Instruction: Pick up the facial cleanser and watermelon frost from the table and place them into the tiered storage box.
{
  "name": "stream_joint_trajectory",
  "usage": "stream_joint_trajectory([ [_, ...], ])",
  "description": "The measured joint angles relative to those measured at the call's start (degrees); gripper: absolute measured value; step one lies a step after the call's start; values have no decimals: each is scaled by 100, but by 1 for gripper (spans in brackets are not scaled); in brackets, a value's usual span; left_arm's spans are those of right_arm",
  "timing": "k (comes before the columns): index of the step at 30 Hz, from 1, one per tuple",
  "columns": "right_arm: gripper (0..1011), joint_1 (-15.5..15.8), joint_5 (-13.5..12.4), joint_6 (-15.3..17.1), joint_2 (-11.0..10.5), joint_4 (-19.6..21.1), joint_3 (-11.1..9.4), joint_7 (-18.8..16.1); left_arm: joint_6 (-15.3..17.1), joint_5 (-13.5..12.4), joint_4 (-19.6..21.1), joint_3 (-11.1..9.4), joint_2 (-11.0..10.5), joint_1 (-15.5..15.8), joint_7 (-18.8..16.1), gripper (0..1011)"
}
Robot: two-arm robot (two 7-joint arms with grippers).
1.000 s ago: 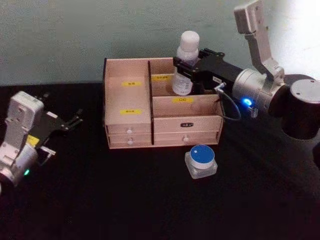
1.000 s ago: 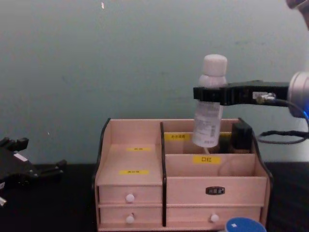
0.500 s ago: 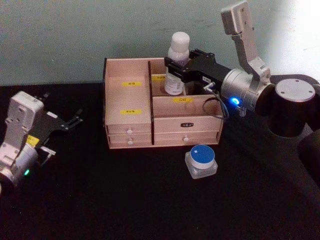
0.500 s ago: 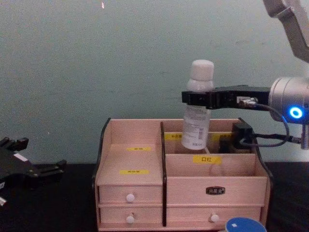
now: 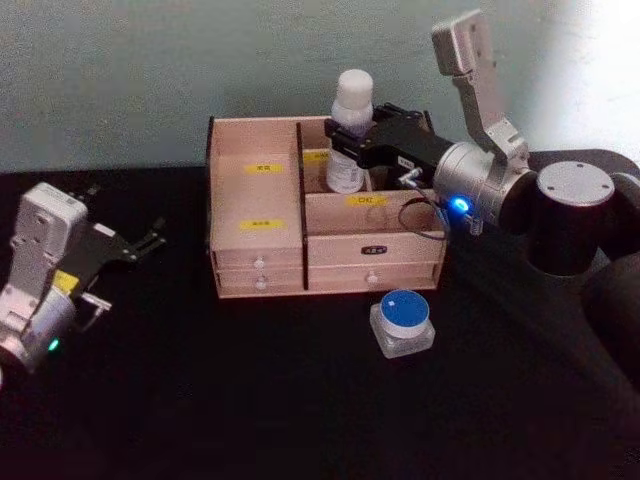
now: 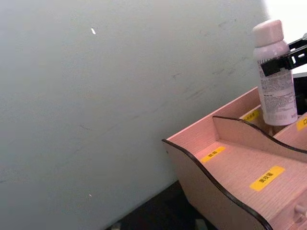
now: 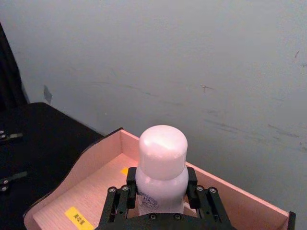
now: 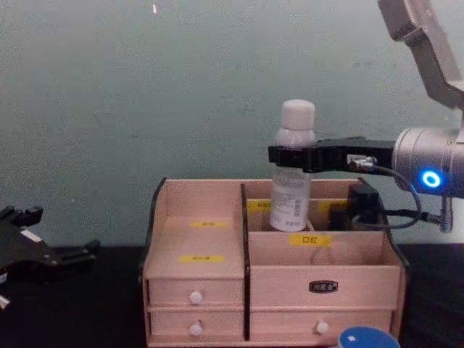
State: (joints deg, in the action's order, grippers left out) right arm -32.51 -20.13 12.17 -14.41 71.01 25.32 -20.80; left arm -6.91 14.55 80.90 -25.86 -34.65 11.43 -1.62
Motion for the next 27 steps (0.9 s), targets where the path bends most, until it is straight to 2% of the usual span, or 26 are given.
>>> stream_joint_trajectory([
  [13,591,-10,116,-33,85,-152,-17,-19,0,0,0,0,0,0,0,1001],
  [27,591,33,150,-9,80,-69,-107,-49,0,0,0,0,0,0,0,1001],
])
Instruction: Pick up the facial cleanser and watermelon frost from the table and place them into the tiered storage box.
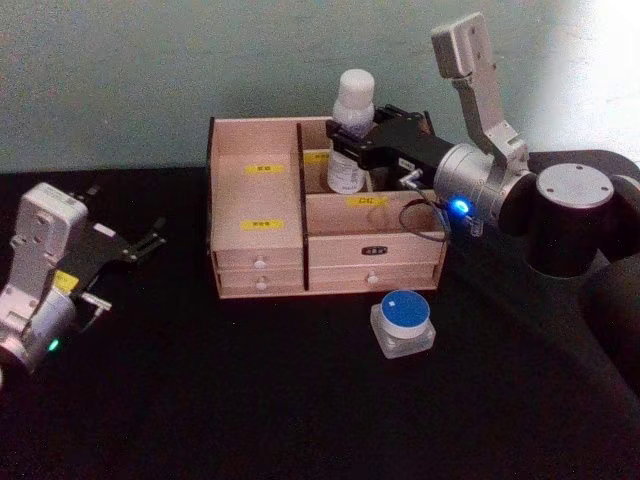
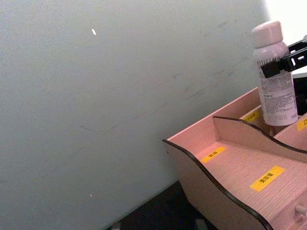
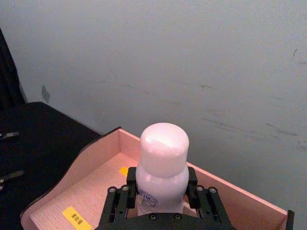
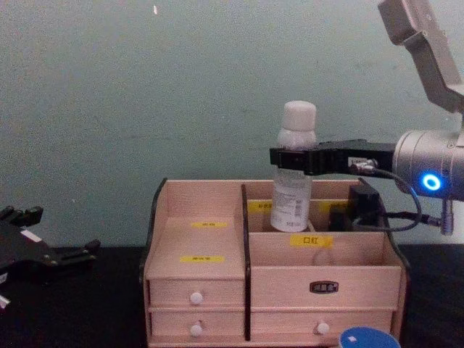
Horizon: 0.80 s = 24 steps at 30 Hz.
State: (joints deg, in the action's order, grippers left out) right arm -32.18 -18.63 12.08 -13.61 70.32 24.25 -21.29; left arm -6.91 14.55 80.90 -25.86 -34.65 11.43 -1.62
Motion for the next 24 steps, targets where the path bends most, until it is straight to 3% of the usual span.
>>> stream_joint_trajectory([
  [24,591,-54,23,-18,51,-22,-35,-11,0,0,0,0,0,0,0,1001],
])
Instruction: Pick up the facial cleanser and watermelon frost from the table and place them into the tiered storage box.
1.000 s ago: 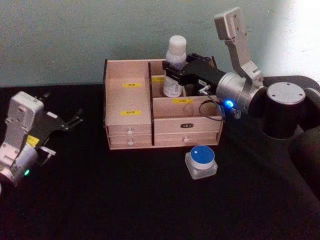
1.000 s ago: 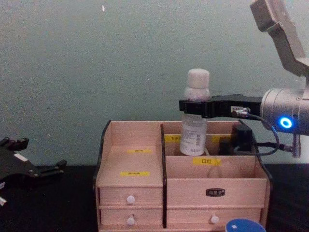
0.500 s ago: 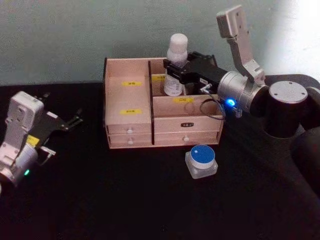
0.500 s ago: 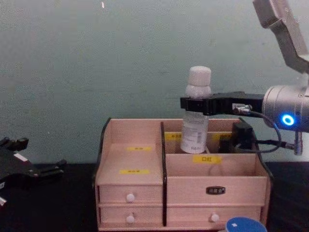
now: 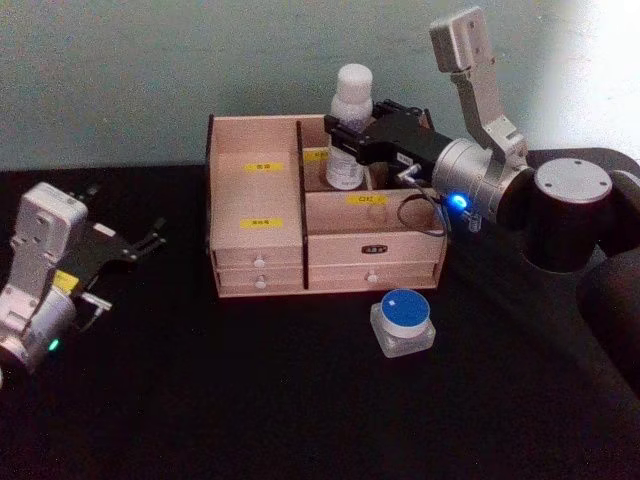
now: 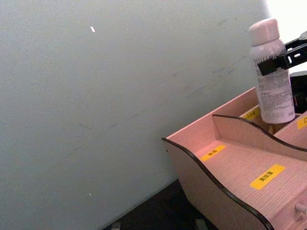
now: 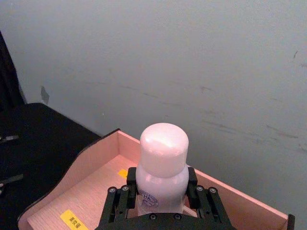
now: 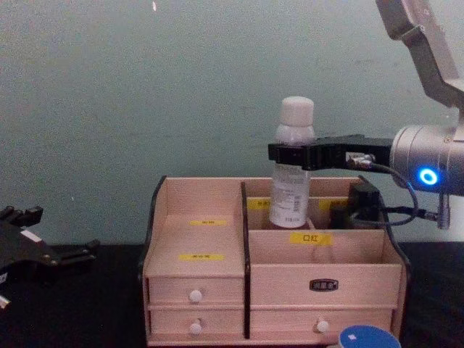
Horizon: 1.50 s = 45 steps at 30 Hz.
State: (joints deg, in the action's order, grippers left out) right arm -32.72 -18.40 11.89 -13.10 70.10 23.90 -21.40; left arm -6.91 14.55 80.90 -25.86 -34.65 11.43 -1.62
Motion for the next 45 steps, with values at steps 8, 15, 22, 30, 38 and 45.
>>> stream_joint_trajectory([
  [8,591,-30,0,-25,11,-10,-4,-16,0,0,0,0,0,0,0,1001],
  [15,591,-73,19,-42,37,-98,9,-14,0,0,0,0,0,0,0,1001],
  [22,591,-123,69,-80,68,-232,31,-14,0,0,0,0,0,0,0,1001],
  [30,591,-162,142,-105,122,-417,64,-13,0,0,0,0,0,0,0,1001],
  [38,591,-176,207,-113,174,-592,93,-21,0,0,0,0,0,0,0,1001],
  [45,591,-198,301,-122,233,-766,118,-11,0,0,0,0,0,0,0,1001],
])
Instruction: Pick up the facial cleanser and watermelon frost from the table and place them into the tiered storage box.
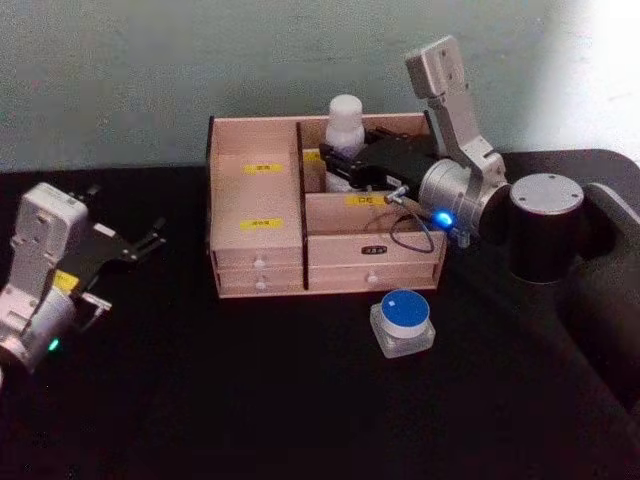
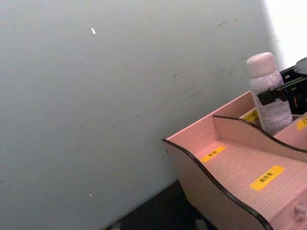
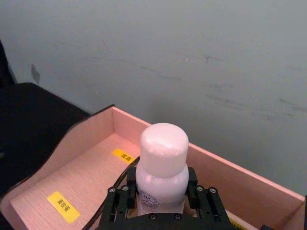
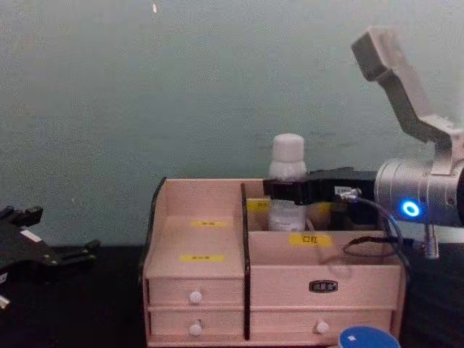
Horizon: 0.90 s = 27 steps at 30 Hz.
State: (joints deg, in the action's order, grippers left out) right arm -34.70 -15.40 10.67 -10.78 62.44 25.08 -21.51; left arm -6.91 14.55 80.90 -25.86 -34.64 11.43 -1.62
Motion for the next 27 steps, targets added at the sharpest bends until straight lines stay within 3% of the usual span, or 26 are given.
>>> stream_joint_trajectory([
  [27,591,-8,184,29,46,-130,-13,19,0,0,0,0,0,0,0,1001],
])
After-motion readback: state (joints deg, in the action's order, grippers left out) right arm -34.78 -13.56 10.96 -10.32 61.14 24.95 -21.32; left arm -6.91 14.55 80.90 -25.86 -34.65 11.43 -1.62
